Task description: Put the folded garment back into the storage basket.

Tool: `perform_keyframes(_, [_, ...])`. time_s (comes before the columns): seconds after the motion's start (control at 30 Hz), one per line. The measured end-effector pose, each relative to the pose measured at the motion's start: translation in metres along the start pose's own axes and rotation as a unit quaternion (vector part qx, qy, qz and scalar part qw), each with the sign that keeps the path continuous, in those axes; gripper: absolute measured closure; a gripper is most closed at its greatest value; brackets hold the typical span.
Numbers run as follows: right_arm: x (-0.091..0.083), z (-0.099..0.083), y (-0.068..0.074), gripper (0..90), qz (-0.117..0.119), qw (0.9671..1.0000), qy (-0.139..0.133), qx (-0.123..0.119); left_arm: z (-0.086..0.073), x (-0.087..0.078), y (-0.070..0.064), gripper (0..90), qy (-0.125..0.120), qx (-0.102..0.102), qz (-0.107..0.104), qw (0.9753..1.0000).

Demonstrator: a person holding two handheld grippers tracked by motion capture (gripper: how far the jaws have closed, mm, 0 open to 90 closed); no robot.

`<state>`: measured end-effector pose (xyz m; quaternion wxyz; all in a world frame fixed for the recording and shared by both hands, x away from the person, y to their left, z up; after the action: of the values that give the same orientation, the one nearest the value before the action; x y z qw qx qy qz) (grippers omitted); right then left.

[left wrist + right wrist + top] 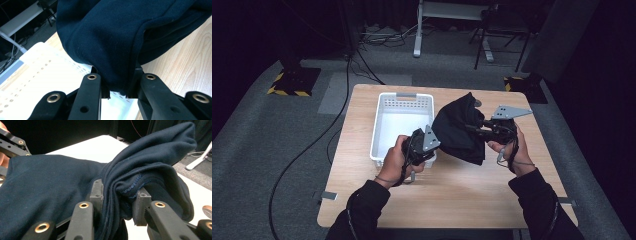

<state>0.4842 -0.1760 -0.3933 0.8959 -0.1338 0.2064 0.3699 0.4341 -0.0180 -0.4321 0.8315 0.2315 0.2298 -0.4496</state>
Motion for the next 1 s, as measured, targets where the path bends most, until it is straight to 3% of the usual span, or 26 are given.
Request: perform_keyframes(1.0, [0.054, 0.030, 0.036, 68.1, 0.036, 0.9986, 0.012, -0.038, -0.038, -0.034, 0.033, 77.8, 0.008, -0.046, 0.051, 0.9976])
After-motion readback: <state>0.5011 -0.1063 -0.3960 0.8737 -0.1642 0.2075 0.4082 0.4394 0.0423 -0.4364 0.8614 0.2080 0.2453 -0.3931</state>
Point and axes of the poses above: each handheld gripper's, and its own axes: x roughly forward along the jaws, z roughly out of its top, y roughly to its left, the point moved 9 cm from there along x, roughly forward along the jaws, and after that the axes turned 8 degrees about -z, right-handed, at the moved point
